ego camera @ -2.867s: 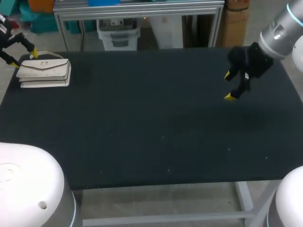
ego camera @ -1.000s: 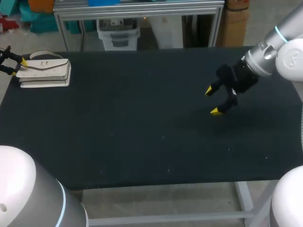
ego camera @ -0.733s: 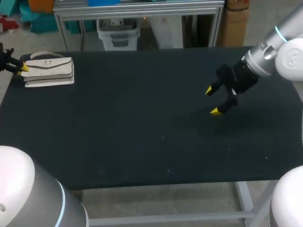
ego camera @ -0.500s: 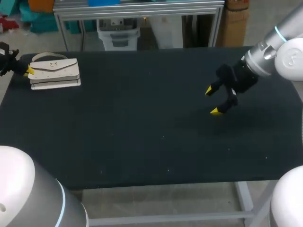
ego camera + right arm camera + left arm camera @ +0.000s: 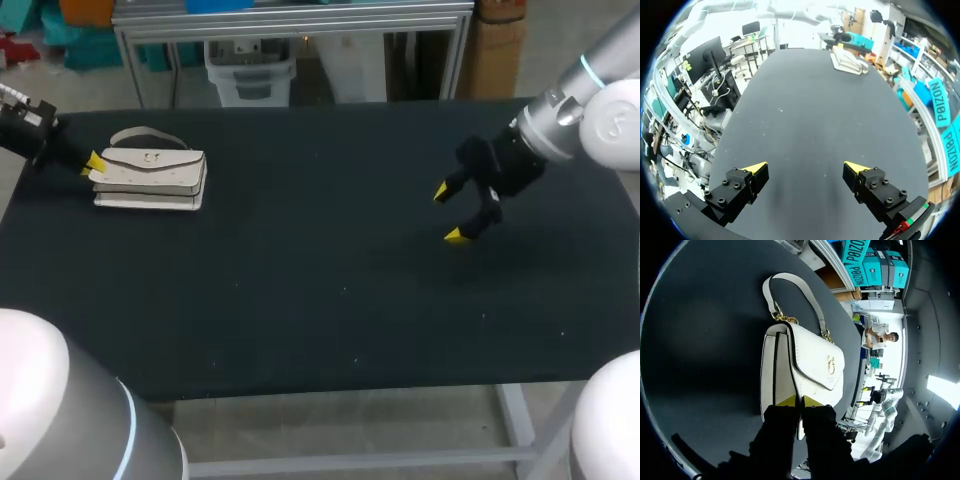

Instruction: Pick up the bag, open it, inspect its contents, close it, and place it on the opposite side

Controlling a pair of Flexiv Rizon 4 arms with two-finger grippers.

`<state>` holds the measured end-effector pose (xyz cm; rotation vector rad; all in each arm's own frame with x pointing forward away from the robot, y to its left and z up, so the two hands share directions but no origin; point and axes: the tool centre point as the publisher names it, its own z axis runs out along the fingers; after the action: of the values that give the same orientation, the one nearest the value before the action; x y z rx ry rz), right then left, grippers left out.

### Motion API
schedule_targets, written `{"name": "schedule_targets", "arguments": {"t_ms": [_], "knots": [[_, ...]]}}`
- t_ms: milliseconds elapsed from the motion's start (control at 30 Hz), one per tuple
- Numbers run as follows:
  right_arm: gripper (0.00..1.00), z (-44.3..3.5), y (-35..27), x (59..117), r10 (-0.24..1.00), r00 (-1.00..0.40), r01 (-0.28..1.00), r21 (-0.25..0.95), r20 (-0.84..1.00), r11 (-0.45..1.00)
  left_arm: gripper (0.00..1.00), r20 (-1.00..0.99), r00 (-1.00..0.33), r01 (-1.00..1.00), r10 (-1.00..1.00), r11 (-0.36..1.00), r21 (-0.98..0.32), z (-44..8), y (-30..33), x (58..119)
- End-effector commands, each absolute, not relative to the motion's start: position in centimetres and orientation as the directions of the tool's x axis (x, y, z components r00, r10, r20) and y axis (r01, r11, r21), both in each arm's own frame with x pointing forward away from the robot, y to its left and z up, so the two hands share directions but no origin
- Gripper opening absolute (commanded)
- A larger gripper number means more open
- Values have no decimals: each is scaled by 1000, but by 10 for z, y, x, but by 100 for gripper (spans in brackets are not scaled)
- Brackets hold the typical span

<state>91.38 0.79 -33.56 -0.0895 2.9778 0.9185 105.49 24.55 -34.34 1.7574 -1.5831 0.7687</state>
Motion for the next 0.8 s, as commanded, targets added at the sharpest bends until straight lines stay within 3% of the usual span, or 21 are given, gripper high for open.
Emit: {"name": "schedule_targets", "arguments": {"t_ms": [33, 100, 167, 200, 267, 467, 800], "knots": [[100, -336, 7, 914, -49, -998, -63, 564, -41, 823, 0, 792, 113, -986, -599, 31, 164, -350, 241, 1052], [100, -336, 7, 914, -49, -998, -63, 564, -41, 823, 0, 785, 117, -984, -608, 35, 174, -351, 239, 1048], [100, -336, 7, 914, -49, -998, -63, 564, -41, 823, 37, 783, 116, -982, -611, 49, 184, -351, 239, 1046], [100, -336, 7, 914, -49, -998, -63, 564, -41, 823, 45, 777, 116, -981, -618, 50, 186, -350, 240, 1045], [100, -336, 7, 914, -49, -998, -63, 564, -41, 823, 53, 775, 115, -980, -621, 57, 191, -348, 243, 1044], [100, -336, 7, 914, -49, -998, -63, 564, -41, 823, 33, 784, 128, -971, -607, 85, 224, -344, 249, 1045], [100, -336, 7, 914, -49, -998, -63, 564, -41, 823, 41, 760, 134, -946, -636, 145, 288, -358, 245, 1046]]}}
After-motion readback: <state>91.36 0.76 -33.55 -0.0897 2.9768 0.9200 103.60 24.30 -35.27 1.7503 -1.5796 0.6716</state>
